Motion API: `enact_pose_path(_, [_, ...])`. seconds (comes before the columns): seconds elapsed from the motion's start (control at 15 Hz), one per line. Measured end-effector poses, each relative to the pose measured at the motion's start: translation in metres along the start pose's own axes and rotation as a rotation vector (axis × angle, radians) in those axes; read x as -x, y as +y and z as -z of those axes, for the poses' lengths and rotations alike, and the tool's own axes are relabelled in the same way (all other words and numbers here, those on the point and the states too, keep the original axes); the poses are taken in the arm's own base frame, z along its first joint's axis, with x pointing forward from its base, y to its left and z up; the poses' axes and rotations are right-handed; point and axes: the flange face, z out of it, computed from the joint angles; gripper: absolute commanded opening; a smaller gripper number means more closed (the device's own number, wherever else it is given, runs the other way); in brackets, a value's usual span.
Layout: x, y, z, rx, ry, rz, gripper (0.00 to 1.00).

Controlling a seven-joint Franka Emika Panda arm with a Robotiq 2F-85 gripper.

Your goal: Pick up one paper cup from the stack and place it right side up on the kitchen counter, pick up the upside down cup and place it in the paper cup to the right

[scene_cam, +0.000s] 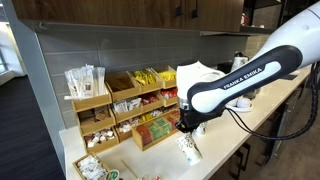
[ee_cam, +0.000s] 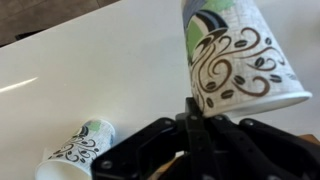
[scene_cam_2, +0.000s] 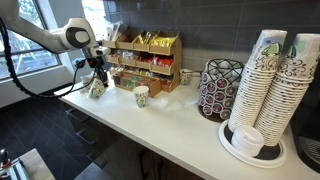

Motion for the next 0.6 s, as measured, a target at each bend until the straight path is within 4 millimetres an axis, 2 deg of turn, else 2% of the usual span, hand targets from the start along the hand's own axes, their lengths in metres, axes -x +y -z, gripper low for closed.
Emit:
enact_pose_path(0.2, [-0.008, 0.019, 0.005, -0.011, 0.036, -0.087, 0.03])
enact_pose_path(0.6, [-0.015, 0.085, 0.026, -0.002, 0.234, -0.334, 0.03])
